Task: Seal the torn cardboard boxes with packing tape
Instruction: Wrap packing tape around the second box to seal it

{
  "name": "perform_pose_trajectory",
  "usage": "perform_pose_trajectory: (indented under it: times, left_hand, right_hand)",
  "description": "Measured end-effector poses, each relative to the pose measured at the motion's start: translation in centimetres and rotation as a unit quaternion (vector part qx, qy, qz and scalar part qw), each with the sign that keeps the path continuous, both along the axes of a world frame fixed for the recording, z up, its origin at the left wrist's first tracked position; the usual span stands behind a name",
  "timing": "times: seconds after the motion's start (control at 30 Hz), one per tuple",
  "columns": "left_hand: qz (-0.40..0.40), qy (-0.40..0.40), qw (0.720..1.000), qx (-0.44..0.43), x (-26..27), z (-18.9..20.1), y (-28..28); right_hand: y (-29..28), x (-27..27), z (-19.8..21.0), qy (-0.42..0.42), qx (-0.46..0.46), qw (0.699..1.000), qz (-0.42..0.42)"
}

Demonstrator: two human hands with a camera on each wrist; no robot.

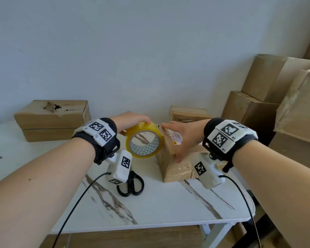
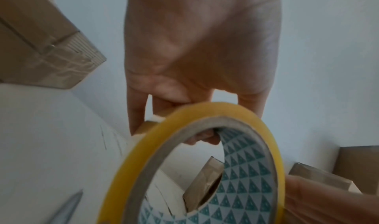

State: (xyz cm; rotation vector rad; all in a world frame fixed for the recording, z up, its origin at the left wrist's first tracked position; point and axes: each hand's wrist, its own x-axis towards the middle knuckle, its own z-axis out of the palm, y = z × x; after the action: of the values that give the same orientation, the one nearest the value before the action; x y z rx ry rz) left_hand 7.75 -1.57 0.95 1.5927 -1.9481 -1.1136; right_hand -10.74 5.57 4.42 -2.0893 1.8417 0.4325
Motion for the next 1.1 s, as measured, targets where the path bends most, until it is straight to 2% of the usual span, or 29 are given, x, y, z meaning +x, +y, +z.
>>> perform_pose_trajectory:
  times: [0.17, 0.33, 0.5, 0.77, 0.83, 0.93, 1.1]
  left_hand:
    - [0.016, 0.037, 0.999, 0.006, 1.1, -0.6, -0.4]
    - [0.025, 0.086, 0.996, 0.005, 2.9, -1.4, -0.9]
    - [0.010, 0.113, 0.993, 0.014, 3.8, -2.2, -1.7]
    - [0.068, 0.197, 0.978, -0.029, 3.8, 0.5, -2.1]
    - [0.082, 0.245, 0.965, -0.042, 4.9, 1.3, -2.2]
    - [0.102, 0.345, 0.932, -0.035, 7.2, 2.6, -2.5]
    - [0.127, 0.398, 0.908, -0.008, 10.3, 5.0, -2.5]
  right_hand:
    - [-0.8, 2.2, -0.2, 0.020, -0.022, 0.999, 0.023]
    - [-1.9, 4.1, -0.6, -0.021, -0.044, 0.999, 0.017]
    - [-2.0, 4.8, -1.1, 0.016, -0.052, 0.998, 0.016]
    - [-1.6, 5.5, -2.2, -0.119, -0.132, 0.984, -0.023]
    - [-1.7, 6.0, -1.5, -0.183, -0.153, 0.971, -0.024]
    - [-1.6, 7.0, 0.3, -0.264, -0.180, 0.948, -0.015]
    - [-2.0, 8.7, 2.3, -0.338, -0.225, 0.914, 0.009]
